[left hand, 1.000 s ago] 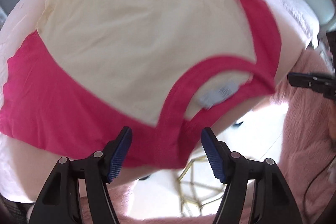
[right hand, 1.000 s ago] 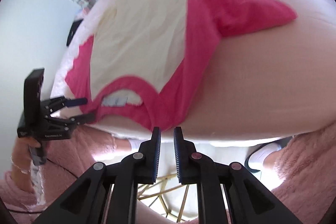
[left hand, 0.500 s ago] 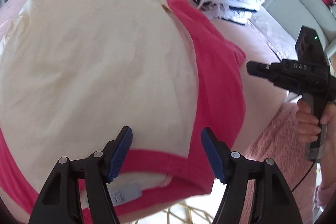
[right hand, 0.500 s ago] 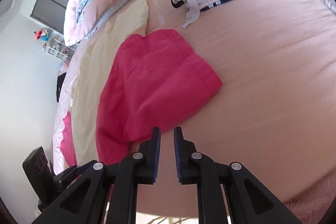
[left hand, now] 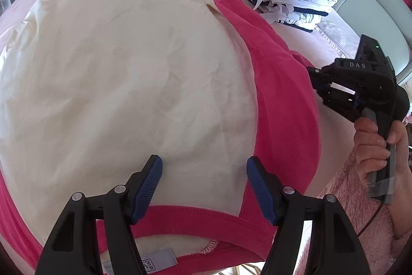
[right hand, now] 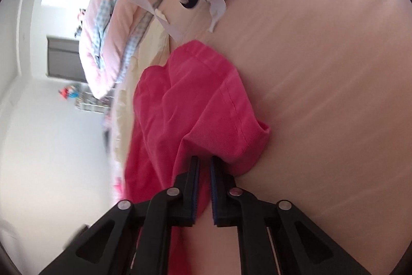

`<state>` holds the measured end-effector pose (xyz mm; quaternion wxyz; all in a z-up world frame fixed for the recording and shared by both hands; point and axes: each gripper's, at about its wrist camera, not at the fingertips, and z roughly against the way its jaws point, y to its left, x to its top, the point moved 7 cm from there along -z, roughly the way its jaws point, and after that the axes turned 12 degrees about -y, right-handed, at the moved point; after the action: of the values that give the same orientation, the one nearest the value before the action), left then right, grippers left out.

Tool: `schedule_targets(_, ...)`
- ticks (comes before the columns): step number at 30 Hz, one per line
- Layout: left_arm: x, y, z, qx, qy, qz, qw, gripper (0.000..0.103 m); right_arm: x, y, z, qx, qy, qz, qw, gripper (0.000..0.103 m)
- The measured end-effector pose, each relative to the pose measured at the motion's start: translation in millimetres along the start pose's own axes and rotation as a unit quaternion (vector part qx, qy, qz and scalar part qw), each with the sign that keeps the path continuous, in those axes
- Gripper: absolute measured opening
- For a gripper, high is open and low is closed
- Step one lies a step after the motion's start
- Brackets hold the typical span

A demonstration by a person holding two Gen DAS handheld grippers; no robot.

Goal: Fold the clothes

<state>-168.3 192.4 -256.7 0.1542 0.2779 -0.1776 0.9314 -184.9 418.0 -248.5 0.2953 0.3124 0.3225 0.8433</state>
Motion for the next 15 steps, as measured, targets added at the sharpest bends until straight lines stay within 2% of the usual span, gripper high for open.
schedule_targets(3, -2.1, 0.8, 3.0, 0.000, 0.001, -0.003, 1.0000, 0.066, 9.9, 9.9, 17.6, -0.035, -0.037, 0.050, 0.997, 0.003)
schedule_targets(6, -6.8, -0.8, 7.7, -0.001, -0.001, -0.009, 1.0000, 0.070, 16.6, 2.6, 28.1, -0.056, -0.047, 0.032, 0.997, 0.005)
schedule_targets(7, -8.3, -1.4, 9.1, -0.001, -0.002, -0.011, 0.9999, 0.071, 16.0, -2.6, 27.9, -0.051, -0.037, 0.012, 0.998, 0.009)
schedule_targets(10, -11.2, -3.7, 11.4, -0.001, -0.005, -0.014, 0.9999, 0.072, 12.8, -16.3, 23.9, -0.044, -0.017, -0.033, 0.998, 0.051)
schedule_targets(15, -17.0, -9.1, 14.1, 0.001, -0.009, -0.024, 0.9997, 0.072, 9.8, -17.0, 8.4, -0.051, -0.040, -0.047, 0.997, 0.052)
